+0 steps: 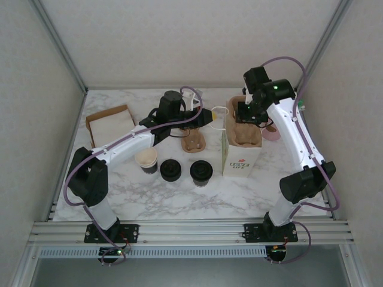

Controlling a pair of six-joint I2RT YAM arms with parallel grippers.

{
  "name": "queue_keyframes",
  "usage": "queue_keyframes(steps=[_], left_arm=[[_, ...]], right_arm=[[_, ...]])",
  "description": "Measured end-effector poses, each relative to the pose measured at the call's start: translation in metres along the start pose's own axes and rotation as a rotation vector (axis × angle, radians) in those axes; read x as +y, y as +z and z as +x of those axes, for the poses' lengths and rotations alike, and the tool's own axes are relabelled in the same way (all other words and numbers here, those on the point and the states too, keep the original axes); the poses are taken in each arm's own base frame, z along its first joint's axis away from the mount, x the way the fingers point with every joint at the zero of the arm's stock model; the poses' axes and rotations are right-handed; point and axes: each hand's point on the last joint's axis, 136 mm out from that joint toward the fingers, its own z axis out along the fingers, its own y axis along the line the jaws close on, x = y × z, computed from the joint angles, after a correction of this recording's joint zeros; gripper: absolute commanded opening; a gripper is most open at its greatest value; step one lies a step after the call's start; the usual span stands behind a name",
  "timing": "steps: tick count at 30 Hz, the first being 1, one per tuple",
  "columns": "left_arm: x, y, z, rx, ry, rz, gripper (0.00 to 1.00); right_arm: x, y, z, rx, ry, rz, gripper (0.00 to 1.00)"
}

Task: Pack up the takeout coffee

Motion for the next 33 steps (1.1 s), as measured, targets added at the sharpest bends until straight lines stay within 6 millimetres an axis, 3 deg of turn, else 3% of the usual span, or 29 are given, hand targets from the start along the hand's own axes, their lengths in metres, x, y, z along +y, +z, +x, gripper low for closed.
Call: queue_keyframes(steps=[13, 21, 33], left_arm=[[0.000, 0.000, 0.000, 0.000, 0.000, 0.000, 0.00], [0.000, 0.000, 0.000, 0.000, 0.000, 0.000, 0.00], [0.000, 0.000, 0.000, 0.000, 0.000, 0.000, 0.00]], right_arm=[[0.001, 0.026, -0.002, 0.051, 0.007, 0.017, 0.30], [-0.003, 0.030, -0.008, 0.044, 0.006, 0.049, 0.29], [-0.011, 0.057, 0.011, 0.120, 0.003, 0.087, 0.29]])
